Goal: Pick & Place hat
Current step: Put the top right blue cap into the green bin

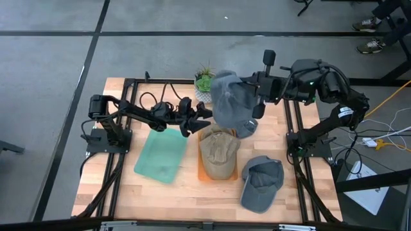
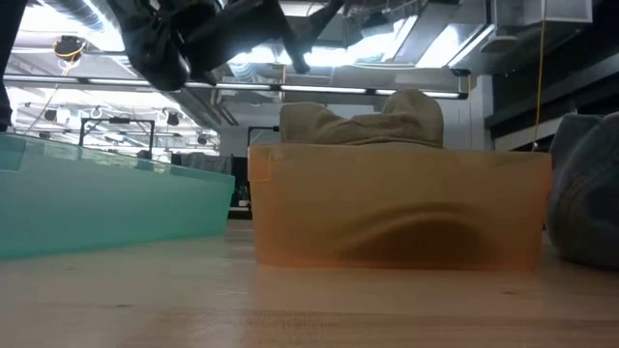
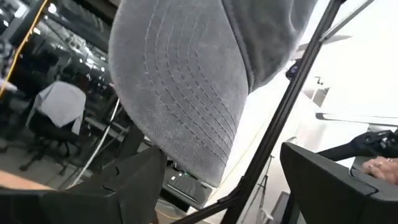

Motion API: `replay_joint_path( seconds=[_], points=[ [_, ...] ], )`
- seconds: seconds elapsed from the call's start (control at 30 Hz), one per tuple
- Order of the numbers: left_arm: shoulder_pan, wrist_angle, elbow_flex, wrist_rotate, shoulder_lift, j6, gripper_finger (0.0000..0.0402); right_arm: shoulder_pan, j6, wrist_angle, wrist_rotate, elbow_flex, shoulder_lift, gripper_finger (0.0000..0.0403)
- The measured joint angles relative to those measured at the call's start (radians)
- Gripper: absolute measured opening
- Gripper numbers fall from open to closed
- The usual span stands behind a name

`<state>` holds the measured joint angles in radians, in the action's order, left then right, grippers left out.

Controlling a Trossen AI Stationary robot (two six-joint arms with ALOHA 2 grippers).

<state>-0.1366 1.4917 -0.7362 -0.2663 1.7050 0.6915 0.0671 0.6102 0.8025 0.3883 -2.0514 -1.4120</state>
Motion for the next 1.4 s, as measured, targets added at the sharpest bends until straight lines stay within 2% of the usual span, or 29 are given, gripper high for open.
replay_joint_path(
  seconds=[0.37, 0.57, 0.73, 0.87, 1.03, 1.27, 1.4],
  points=[
    [0.001, 0.001, -0.008, 0.012, 0.000, -0.093, 0.0306, 0.000, 0.003, -0.100, 0.000, 0.000, 0.000, 0.0008],
    [0.001, 0.003, -0.008, 0.066, 0.000, -0.143, 0.0306, 0.000, 0.003, -0.105, -0.001, 0.000, 0.000, 0.0008],
    [0.001, 0.035, -0.008, 0.073, 0.000, -0.156, 0.0306, 0.000, -0.003, -0.103, -0.001, 0.000, 0.000, 0.0008],
    [0.001, 0.053, -0.008, 0.094, 0.000, -0.156, 0.0291, 0.000, -0.004, -0.102, -0.001, 0.000, 0.000, 0.0008],
    [0.001, 0.054, -0.009, 0.112, 0.000, -0.156, 0.0227, 0.000, -0.008, -0.102, -0.001, 0.001, 0.000, 0.0008],
    [0.001, 0.054, -0.009, 0.113, 0.000, -0.155, 0.0089, 0.001, -0.060, -0.080, 0.000, 0.001, 0.000, 0.0016],
    [-0.002, 0.062, -0.009, 0.076, -0.001, -0.155, 0.0016, 0.001, -0.110, -0.049, 0.001, 0.001, 0.000, 0.0023]
  ],
)
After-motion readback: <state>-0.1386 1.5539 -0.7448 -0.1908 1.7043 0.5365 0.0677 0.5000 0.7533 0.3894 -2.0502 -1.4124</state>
